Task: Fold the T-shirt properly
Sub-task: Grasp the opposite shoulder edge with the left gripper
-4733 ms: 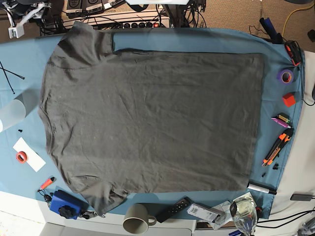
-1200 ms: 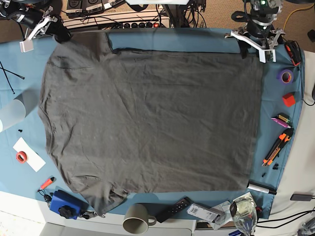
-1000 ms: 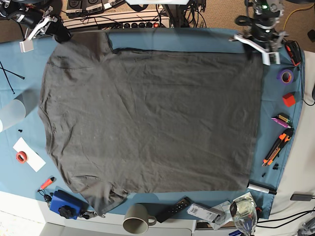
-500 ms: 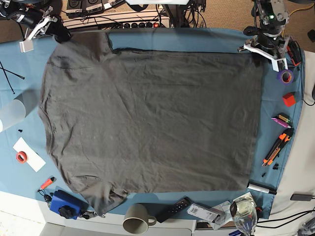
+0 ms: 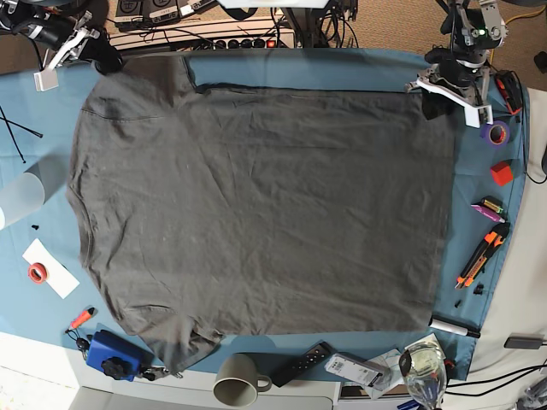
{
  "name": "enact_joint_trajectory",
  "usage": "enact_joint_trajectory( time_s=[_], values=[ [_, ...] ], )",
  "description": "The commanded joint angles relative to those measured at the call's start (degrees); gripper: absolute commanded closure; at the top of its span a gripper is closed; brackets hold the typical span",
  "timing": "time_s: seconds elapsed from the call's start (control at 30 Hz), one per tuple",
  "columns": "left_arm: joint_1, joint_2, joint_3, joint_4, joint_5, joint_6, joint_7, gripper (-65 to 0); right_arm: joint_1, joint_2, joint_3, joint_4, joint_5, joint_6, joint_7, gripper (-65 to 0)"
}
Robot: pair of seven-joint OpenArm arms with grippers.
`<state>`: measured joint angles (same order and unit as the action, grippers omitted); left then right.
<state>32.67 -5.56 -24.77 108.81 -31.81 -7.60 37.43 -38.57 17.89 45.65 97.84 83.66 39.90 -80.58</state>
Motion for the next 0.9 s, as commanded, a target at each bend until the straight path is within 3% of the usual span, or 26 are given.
enact_joint_trajectory(
  time_s=[0.0,0.1,0.47,0.87],
  values=[
    [0.8,0.2,0.5,-0.2,-0.5,-0.5,3.7,-13.5,0.1,0.8,0.6,0.8,1.3,0.1,0.6,0.0],
    [0.8,0.1,0.5,-0.1,-0.8,-0.4,3.7,0.0,2.0,0.9,0.6,0.8,1.3,0.1,0.6,0.0],
    [1.7,0.1,0.5,5.1,2.7,-0.4,6.3,0.0,4.9,0.8,1.1,3.5,1.3,0.1,0.6,0.0],
    [7.7,-0.2,-4.5,13.4,5.1,-0.5,6.8,0.0,-1.0,0.7,11.5,11.3,1.3,0.1,0.6,0.0]
  ],
)
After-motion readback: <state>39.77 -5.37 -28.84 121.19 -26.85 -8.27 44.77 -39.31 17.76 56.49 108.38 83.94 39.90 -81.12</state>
